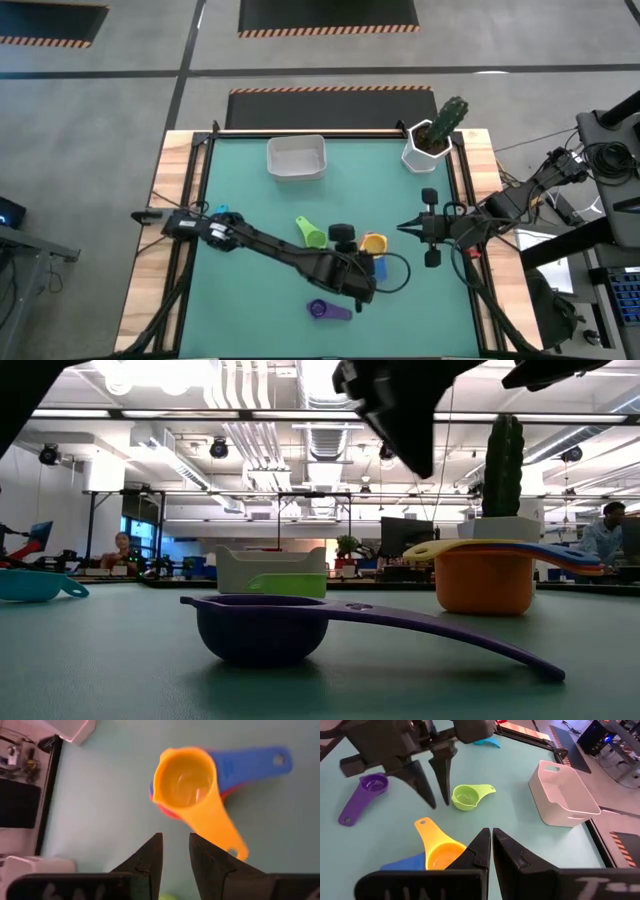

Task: Nest measuring cups in basket
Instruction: Stack the yellow measuring cup on top of the blue measuring cup

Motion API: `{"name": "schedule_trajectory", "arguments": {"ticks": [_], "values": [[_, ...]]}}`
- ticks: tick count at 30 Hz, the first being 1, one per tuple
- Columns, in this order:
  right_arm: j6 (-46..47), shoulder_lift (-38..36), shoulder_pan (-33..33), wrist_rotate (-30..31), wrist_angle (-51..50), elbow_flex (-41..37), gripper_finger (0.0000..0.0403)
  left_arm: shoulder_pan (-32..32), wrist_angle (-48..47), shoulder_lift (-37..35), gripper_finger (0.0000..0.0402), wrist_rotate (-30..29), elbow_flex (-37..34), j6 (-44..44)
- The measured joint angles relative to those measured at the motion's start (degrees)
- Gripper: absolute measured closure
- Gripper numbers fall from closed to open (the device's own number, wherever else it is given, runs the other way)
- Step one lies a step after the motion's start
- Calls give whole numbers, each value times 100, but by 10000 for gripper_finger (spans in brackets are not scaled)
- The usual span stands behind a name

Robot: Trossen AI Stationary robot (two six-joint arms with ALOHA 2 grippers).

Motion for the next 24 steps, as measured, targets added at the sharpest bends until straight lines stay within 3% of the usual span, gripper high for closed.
{"name": "schedule_trajectory", "arguments": {"ticks": [18,21,24], "values": [[120,-2,0,1,-109,-4,394,37,-333,-40,326,-381,-1088,113],[141,-2,-1,0,-121,-11,394,33,-455,-285,326,-550,-1452,-47],[139,-2,-2,-1,-133,-19,394,39,121,-798,326,-578,-2040,-1]]}}
